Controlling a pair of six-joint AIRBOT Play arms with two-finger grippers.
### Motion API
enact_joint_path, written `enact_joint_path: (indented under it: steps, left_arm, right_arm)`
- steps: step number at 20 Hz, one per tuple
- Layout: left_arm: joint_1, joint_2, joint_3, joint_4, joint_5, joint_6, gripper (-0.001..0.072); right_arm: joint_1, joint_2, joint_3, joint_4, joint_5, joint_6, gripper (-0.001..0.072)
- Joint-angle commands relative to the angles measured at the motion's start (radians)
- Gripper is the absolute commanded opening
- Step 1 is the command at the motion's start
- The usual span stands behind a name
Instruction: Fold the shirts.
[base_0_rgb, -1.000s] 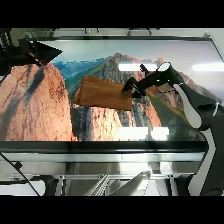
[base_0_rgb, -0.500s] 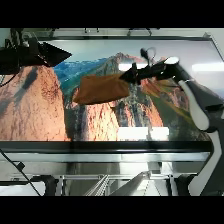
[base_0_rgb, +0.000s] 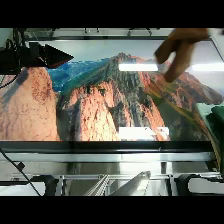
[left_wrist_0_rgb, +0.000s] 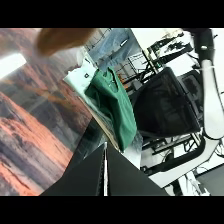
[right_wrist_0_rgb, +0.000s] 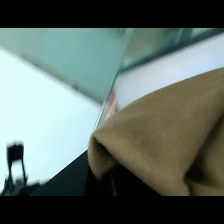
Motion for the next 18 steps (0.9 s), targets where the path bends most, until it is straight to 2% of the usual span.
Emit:
enact_joint_path:
  steps: [1,2,4,6,7,12,14,18]
  left_arm:
    - [-0.001,0.0,-0.001,0.008,-0.01,0.0,0.0005]
    - [-0.001,0.0,-0.001,0.008,-0.01,0.0,0.0005]
    - [-0.001,0.0,-0.001,0.008,-0.01,0.0,0.0006]
    - [-0.002,0.0,-0.001,0.008,-0.01,-0.001,0.0005]
    - [-0.002,0.0,-0.001,0.008,-0.01,-0.001,0.0005]
    - [-0.002,0.0,-0.001,0.008,-0.006,-0.002,0.0005]
    - [-0.002,0.0,-0.001,0.008,-0.006,-0.002,0.0005]
    - [-0.002,0.0,-0.001,0.008,-0.018,-0.001,0.0005]
  right_arm:
    - [-0.243,0.079,0.0,0.0,-0.069,0.049,0.0023]
    - [-0.309,0.077,0.0,-0.015,-0.081,0.069,0.0024]
    - [-0.419,0.073,0.0,-0.158,-0.096,0.115,0.0024]
    - [-0.503,0.058,0.0,-0.28,-0.074,0.131,0.0024]
    - [-0.541,0.045,0.0,-0.289,-0.049,0.13,0.0024]
    - [-0.621,-0.043,0.0,-0.267,0.146,0.13,0.0024]
    - [-0.621,-0.049,0.0,-0.257,0.176,0.13,0.0024]
    - [-0.636,-0.046,0.0,-0.135,0.229,0.152,0.0024]
